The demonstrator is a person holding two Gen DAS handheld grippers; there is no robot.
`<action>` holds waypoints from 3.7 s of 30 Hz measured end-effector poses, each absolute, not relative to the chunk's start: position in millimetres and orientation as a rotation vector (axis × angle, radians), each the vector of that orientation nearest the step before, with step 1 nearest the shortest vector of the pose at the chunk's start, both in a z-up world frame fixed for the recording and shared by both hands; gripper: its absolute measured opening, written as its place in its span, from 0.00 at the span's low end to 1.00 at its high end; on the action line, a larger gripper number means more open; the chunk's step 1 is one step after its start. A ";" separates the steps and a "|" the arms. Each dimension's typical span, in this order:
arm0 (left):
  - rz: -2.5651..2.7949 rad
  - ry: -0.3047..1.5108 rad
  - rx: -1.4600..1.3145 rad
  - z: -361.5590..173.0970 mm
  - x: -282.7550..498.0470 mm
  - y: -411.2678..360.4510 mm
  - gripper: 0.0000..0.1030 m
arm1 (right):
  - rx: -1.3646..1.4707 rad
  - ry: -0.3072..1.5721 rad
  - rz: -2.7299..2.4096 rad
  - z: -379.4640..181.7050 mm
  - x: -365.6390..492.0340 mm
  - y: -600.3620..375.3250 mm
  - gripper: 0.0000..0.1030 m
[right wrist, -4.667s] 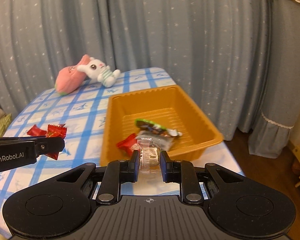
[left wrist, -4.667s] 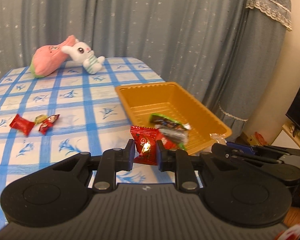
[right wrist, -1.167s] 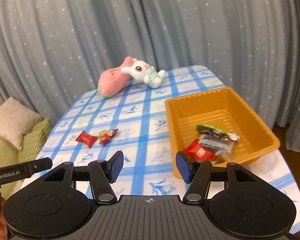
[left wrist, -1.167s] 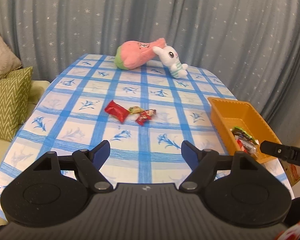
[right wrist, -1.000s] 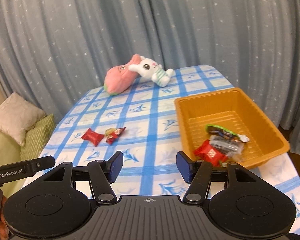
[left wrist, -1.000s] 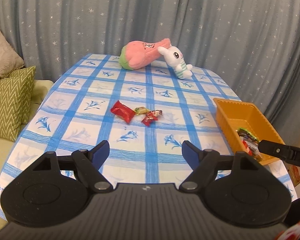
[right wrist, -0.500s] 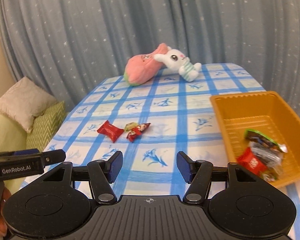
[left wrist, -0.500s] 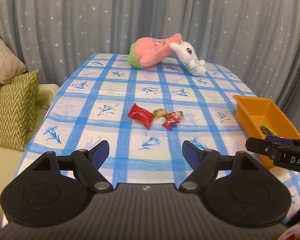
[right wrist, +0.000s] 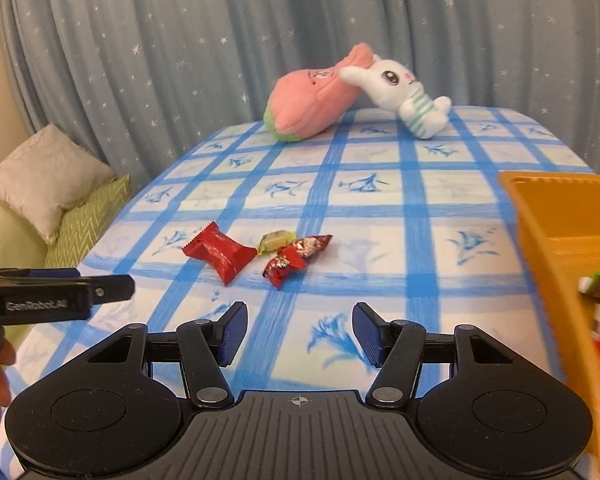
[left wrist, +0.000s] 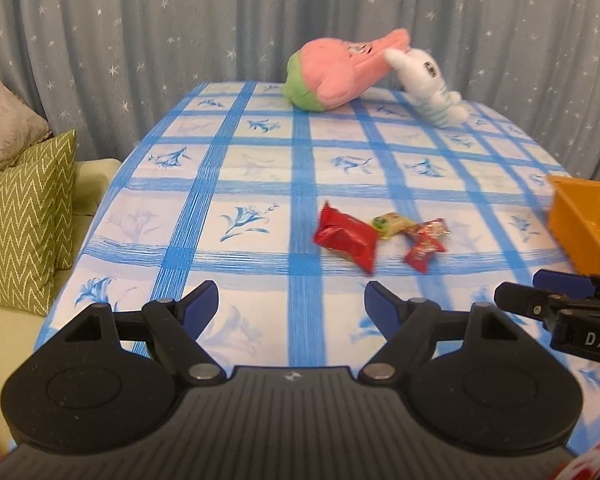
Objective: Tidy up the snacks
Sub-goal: 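Move both open tools back toward the remaining candies on the tablecloth, then grasp the large red packet with the left tool while the right tool grasps the red-brown candy, then carry the red packet over the tray and open the left tool to drop it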
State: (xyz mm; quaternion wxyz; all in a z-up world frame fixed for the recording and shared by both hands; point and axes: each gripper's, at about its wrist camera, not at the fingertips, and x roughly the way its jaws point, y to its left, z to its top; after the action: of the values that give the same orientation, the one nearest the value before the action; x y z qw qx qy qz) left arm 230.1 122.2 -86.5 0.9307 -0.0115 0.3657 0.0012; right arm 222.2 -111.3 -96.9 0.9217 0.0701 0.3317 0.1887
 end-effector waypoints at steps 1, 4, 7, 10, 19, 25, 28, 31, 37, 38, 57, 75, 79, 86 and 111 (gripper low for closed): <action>0.004 0.751 -0.022 -90.7 235.8 124.0 0.76 | 0.142 0.679 0.393 -99.6 228.4 -107.4 0.58; 0.013 0.752 -0.006 -99.3 251.3 128.5 0.76 | 0.126 0.675 0.405 -108.6 246.7 -95.1 0.57; 0.027 0.743 0.002 -103.3 266.4 133.8 0.76 | 0.123 0.684 0.406 -118.6 263.0 -86.1 0.51; 0.035 0.743 -0.032 -105.9 277.5 141.4 0.76 | 0.154 0.702 0.407 -128.1 278.1 -81.4 0.45; 0.010 0.742 -0.042 -108.2 287.6 137.9 0.76 | 0.190 0.700 0.407 -140.8 301.0 -67.1 0.43; -0.005 0.756 -0.053 -111.2 287.9 137.9 0.76 | 0.118 0.679 0.386 -144.7 308.7 -53.6 0.35; -0.024 0.758 -0.067 -112.7 287.8 136.9 0.76 | 0.097 0.671 0.390 -145.7 309.5 -51.8 0.21; -0.065 0.758 -0.097 -114.5 289.2 134.4 0.76 | 0.080 0.660 0.387 -144.2 306.4 -54.7 0.19; -0.129 0.744 -0.146 -117.2 294.7 123.6 0.76 | 0.079 0.651 0.365 -136.8 300.5 -69.3 0.19; -0.133 0.742 -0.150 -118.0 296.5 121.7 0.76 | 0.079 0.649 0.361 -135.4 299.8 -71.4 0.19; -0.169 0.746 -0.152 -131.9 318.3 95.1 0.34 | 0.113 0.662 0.343 -132.7 300.0 -88.5 0.19; -0.218 0.707 -0.108 -97.9 258.7 54.6 0.29 | 0.083 0.650 0.321 -107.6 249.4 -118.0 0.18; -0.226 0.702 -0.105 -89.4 235.7 44.4 0.29 | 0.083 0.652 0.308 -101.0 227.0 -130.0 0.19; -0.220 0.682 -0.117 -66.7 190.3 22.7 0.29 | 0.093 0.658 0.280 -86.3 186.4 -152.8 0.18; -0.334 0.656 -0.070 -12.4 88.6 -70.4 0.20 | 0.149 0.653 0.119 -41.4 60.9 -257.0 0.19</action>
State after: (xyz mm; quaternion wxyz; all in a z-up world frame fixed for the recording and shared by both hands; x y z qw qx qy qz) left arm 88.6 -70.4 -12.4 0.9324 -0.0340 0.3206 -0.1632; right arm 60.9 -257.0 -41.4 0.9426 0.0730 0.3205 0.0584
